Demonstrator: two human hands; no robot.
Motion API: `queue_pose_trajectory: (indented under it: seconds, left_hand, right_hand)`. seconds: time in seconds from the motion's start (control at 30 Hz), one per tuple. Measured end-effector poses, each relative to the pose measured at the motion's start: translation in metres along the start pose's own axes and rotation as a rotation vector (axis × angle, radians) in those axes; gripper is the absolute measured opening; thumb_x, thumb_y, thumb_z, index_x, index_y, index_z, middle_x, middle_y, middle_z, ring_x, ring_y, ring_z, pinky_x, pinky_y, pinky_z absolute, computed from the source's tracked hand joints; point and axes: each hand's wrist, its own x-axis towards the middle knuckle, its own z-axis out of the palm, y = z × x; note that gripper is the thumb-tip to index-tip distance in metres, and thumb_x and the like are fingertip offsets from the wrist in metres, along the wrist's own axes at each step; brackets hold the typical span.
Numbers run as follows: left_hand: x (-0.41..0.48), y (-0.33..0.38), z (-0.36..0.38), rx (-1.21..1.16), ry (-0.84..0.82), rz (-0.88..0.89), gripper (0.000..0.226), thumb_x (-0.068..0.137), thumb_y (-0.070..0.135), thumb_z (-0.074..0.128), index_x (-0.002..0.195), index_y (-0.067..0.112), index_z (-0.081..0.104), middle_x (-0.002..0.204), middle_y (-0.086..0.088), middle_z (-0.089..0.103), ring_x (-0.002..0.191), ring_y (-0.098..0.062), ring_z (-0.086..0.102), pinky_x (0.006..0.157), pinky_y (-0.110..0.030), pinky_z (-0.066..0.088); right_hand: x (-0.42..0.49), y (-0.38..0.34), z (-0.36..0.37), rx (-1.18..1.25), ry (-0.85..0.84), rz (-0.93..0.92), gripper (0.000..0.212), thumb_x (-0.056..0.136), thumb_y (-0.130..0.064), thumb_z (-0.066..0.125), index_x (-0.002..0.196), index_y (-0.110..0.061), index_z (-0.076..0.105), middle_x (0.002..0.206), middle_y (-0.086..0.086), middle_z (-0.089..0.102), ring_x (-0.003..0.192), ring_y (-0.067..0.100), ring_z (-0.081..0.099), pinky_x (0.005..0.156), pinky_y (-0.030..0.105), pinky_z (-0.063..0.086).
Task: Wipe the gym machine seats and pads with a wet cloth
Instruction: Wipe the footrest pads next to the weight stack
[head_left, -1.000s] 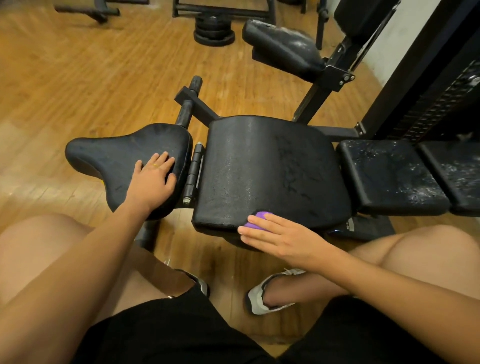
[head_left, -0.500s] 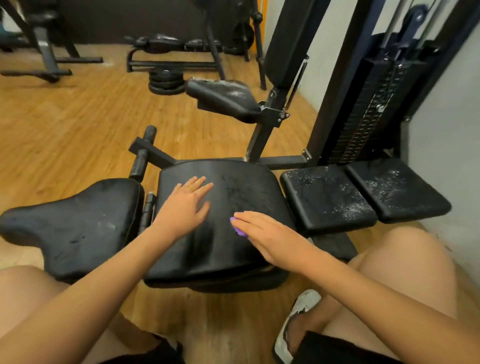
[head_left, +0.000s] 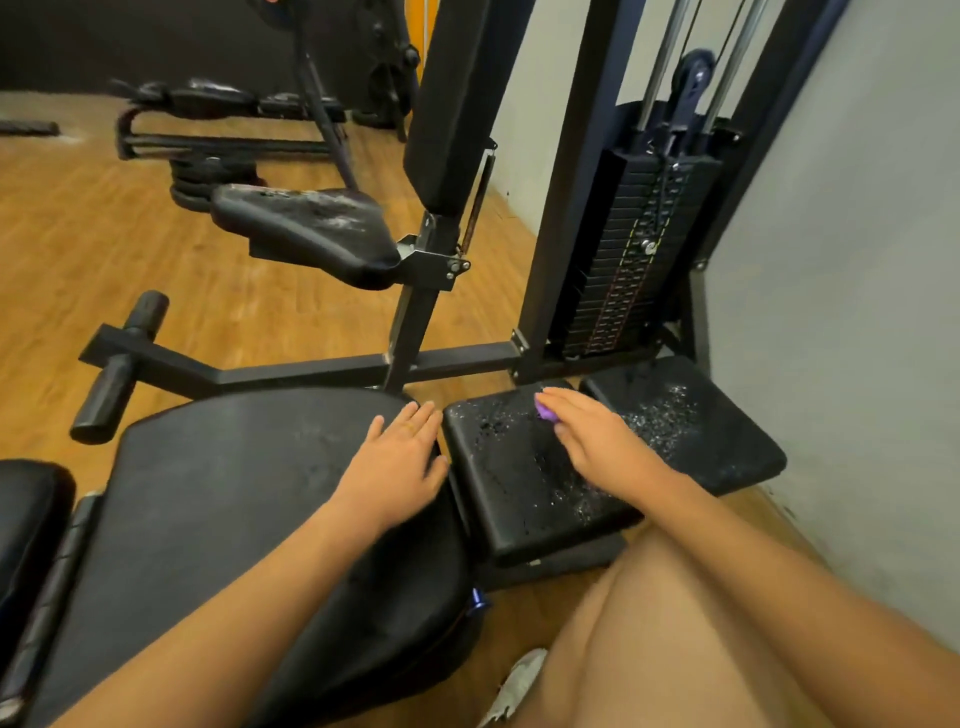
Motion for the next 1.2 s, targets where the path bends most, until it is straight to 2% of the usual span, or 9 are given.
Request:
queue_pose_trajectory:
  seconds: [0.07,0.17,0.3,0.37,0.47,0.57,0.77,0.97,1.2]
  left_hand:
    - [0.015,0.001,0.008,-0.003,-0.018,-0.040,0.063,0.104,0.041,0.032,0.159,0.015,0.014,0.167,0.000,0.009,0.153,-0.018,0.003,0.123,-0.049,0.008]
    - [0.012,-0.006,0.029,-0.042,-0.070,-0.120,0.067,0.102,0.048,0.025,0.159,0.015,0.011,0.167,0.000,0.004,0.153,-0.018,-0.001,0.122,-0.049,0.007]
    - [-0.001,-0.024,0.048,-0.039,-0.008,-0.101,0.087,0.084,0.061,-0.006,0.159,0.018,0.008,0.166,0.003,-0.001,0.153,-0.015,-0.004,0.123,-0.040,0.001]
    - [0.001,-0.029,0.051,-0.039,0.033,-0.101,0.083,0.088,0.059,-0.001,0.159,0.018,0.010,0.166,0.003,0.002,0.153,-0.015,-0.002,0.123,-0.039,0.002]
    - [0.001,-0.025,0.054,-0.033,0.061,-0.091,0.078,0.092,0.057,0.007,0.159,0.018,0.015,0.166,0.002,0.008,0.153,-0.016,0.003,0.123,-0.040,0.006]
    - [0.000,-0.023,0.056,-0.046,0.074,-0.096,0.079,0.091,0.058,0.007,0.158,0.018,0.018,0.166,0.003,0.010,0.153,-0.015,0.005,0.124,-0.040,0.007]
    - [0.003,-0.023,0.057,-0.037,0.078,-0.108,0.079,0.091,0.058,0.008,0.158,0.018,0.019,0.165,0.003,0.011,0.153,-0.015,0.006,0.124,-0.039,0.007]
    - [0.005,-0.018,0.057,-0.043,0.073,-0.115,0.079,0.091,0.059,0.006,0.158,0.020,0.016,0.165,0.004,0.007,0.152,-0.012,0.000,0.123,-0.038,0.003]
    - [0.003,-0.016,0.054,-0.074,0.075,-0.111,0.078,0.091,0.058,0.006,0.158,0.021,0.017,0.165,0.004,0.006,0.150,-0.009,-0.004,0.122,-0.036,-0.001]
  right_hand:
    - [0.011,0.023,-0.006,0.008,-0.021,0.106,0.040,0.098,-0.007,0.050,0.138,-0.011,0.052,0.143,0.002,0.050,0.124,0.021,0.054,0.105,0.020,0.035]
    - [0.017,0.046,-0.010,0.015,-0.039,0.314,0.040,0.102,-0.014,0.044,0.141,-0.017,0.048,0.149,-0.003,0.043,0.088,0.020,0.069,0.081,0.025,0.054]
    - [0.033,0.058,-0.009,0.077,-0.028,0.411,0.041,0.103,-0.016,0.042,0.143,-0.018,0.046,0.148,-0.006,0.041,0.047,0.010,0.062,0.058,0.028,0.057]
    - [0.037,0.062,-0.004,0.071,-0.025,0.413,0.041,0.103,-0.015,0.042,0.144,-0.018,0.046,0.148,-0.005,0.042,0.057,0.007,0.063,0.058,0.018,0.053]
    - [0.038,0.071,0.011,0.087,-0.035,0.389,0.041,0.101,-0.012,0.045,0.141,-0.017,0.051,0.148,-0.003,0.046,0.115,0.019,0.061,0.094,0.024,0.048]
    - [0.039,0.079,0.026,0.151,-0.022,0.370,0.041,0.100,-0.010,0.047,0.140,-0.012,0.053,0.149,0.001,0.046,0.139,0.016,0.041,0.116,0.024,0.026]
    - [0.058,0.092,0.035,0.158,-0.030,0.333,0.045,0.101,-0.032,0.051,0.143,-0.018,0.050,0.151,-0.002,0.044,0.140,0.013,0.039,0.118,0.037,0.029]
    - [0.065,0.106,0.037,0.204,0.010,0.335,0.037,0.102,-0.015,0.048,0.139,-0.016,0.055,0.145,-0.001,0.052,0.137,0.015,0.043,0.117,0.044,0.030]
    - [0.025,0.100,0.040,0.178,0.012,0.310,0.043,0.100,-0.009,0.049,0.142,-0.018,0.053,0.150,-0.005,0.045,0.138,0.012,0.042,0.117,0.039,0.032]
